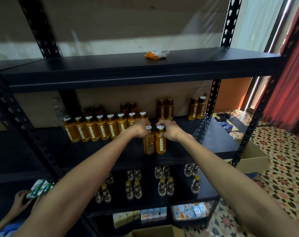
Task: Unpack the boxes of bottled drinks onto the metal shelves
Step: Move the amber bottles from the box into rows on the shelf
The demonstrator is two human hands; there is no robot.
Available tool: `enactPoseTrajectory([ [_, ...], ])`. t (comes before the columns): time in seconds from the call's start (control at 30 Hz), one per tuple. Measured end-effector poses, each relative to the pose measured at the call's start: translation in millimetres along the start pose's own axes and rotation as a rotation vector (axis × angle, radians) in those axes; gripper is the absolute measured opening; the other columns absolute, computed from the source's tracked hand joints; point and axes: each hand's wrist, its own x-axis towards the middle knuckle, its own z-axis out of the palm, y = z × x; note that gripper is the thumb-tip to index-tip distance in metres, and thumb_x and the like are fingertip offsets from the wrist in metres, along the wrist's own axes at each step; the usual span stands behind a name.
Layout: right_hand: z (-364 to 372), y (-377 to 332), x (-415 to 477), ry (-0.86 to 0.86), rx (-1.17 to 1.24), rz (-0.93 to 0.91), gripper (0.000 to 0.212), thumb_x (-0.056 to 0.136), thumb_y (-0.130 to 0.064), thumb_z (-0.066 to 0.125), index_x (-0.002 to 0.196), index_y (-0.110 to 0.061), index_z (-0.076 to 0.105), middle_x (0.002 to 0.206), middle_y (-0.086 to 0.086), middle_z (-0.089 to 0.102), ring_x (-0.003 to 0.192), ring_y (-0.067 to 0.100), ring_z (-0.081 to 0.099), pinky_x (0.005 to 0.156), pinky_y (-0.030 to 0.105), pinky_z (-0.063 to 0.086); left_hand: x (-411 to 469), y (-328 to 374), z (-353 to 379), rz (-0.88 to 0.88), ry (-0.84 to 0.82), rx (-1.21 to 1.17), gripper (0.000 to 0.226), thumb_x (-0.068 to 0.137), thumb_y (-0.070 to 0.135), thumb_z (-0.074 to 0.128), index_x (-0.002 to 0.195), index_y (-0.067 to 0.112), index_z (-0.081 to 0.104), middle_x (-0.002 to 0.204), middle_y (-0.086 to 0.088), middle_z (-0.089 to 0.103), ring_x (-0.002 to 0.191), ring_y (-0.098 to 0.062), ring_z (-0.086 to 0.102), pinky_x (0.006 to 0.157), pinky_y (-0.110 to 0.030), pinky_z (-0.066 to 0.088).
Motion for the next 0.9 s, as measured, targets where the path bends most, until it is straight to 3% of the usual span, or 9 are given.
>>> enactPoseTrajectory([
  [0.07,2.9,0.6,-0.1,0.0,-0.014,0.01,0.045,0.089,-0.01,0.072,0.12,-0.039,0.057,0.13,0.004,0.057,0.111,0.02,0.061,0.093,0.035,0.054,1.4,-0.7,-4.1,0.012,-0.047,-0.02,0.057,0.094,0.019,0.064,0.147,0.022,0.043,0.151,-0.007,0.042,0.13,-0.026,0.049,0.097,-0.035,0.049],
  [0.13,3.9,1.2,0.7,0.007,-0.015,0.008,0.044,0.088,-0.01,0.072,0.118,-0.039,0.057,0.127,0.003,0.057,0.108,0.019,0.061,0.091,0.036,0.055,0.9,0.2,-3.6,-0.01,-0.013,-0.056,0.066,0.091,0.028,0.069,0.149,0.023,0.037,0.153,-0.008,0.038,0.132,-0.027,0.047,0.096,-0.036,0.049],
  [0.23,2.6,-0.1,-1.2,0.011,-0.011,-0.001,0.041,0.089,-0.009,0.071,0.12,-0.033,0.058,0.123,0.003,0.06,0.108,0.02,0.061,0.091,0.037,0.055,0.9,2.3,2.7,-0.066,0.085,-0.017,0.062,0.092,0.045,0.065,0.143,0.016,0.044,0.144,-0.011,0.047,0.126,-0.027,0.051,0.096,-0.038,0.049],
  [0.33,2.5,1.4,-1.6,0.002,-0.005,0.001,0.042,0.09,-0.008,0.07,0.122,-0.031,0.058,0.125,0.004,0.058,0.11,0.02,0.061,0.091,0.035,0.055,3.6,1.4,2.1,-0.022,0.028,0.003,0.043,0.098,0.031,0.059,0.137,0.015,0.05,0.136,-0.01,0.054,0.118,-0.024,0.056,0.089,-0.033,0.048],
  [0.47,0.9,4.3,-1.1,-0.002,-0.007,-0.017,0.043,0.09,-0.005,0.069,0.126,-0.026,0.058,0.125,0.005,0.061,0.11,0.02,0.061,0.089,0.032,0.053,2.7,-0.4,-6.8,0.06,-0.068,-0.071,0.059,0.094,0.01,0.059,0.148,0.024,0.04,0.152,-0.007,0.039,0.126,-0.025,0.051,0.078,-0.026,0.05],
  [0.6,2.3,4.2,-0.9,0.002,-0.002,-0.017,0.043,0.09,-0.006,0.069,0.126,-0.026,0.058,0.125,0.005,0.06,0.11,0.02,0.061,0.089,0.032,0.052,2.9,-0.9,3.9,-0.021,0.05,-0.026,0.065,0.089,0.039,0.07,0.144,0.02,0.042,0.148,-0.011,0.041,0.129,-0.027,0.048,0.096,-0.037,0.048],
  [0.7,1.9,6.3,-1.4,-0.001,0.005,-0.033,0.041,0.09,-0.007,0.069,0.126,-0.025,0.058,0.124,0.003,0.06,0.111,0.019,0.06,0.09,0.032,0.051,7.0,-2.0,6.4,0.03,0.026,0.004,0.046,0.094,0.028,0.066,0.136,0.018,0.05,0.138,-0.01,0.052,0.118,-0.023,0.055,0.087,-0.033,0.048],
  [0.8,1.2,9.2,-0.4,0.002,0.017,-0.038,0.041,0.09,-0.007,0.07,0.124,-0.026,0.059,0.124,0.003,0.061,0.111,0.019,0.06,0.093,0.035,0.052,6.3,-2.6,-1.8,0.062,-0.028,-0.047,0.059,0.092,0.021,0.068,0.145,0.022,0.044,0.145,-0.008,0.046,0.119,-0.025,0.056,0.079,-0.029,0.051],
  [0.9,3.2,10.1,1.4,0.0,0.016,-0.037,0.042,0.09,-0.007,0.07,0.125,-0.027,0.058,0.126,0.003,0.059,0.111,0.02,0.061,0.094,0.036,0.053,8.4,-3.0,0.3,0.056,-0.02,-0.025,0.068,0.086,0.023,0.076,0.145,0.022,0.043,0.146,-0.007,0.045,0.128,-0.026,0.05,0.094,-0.035,0.049],
])
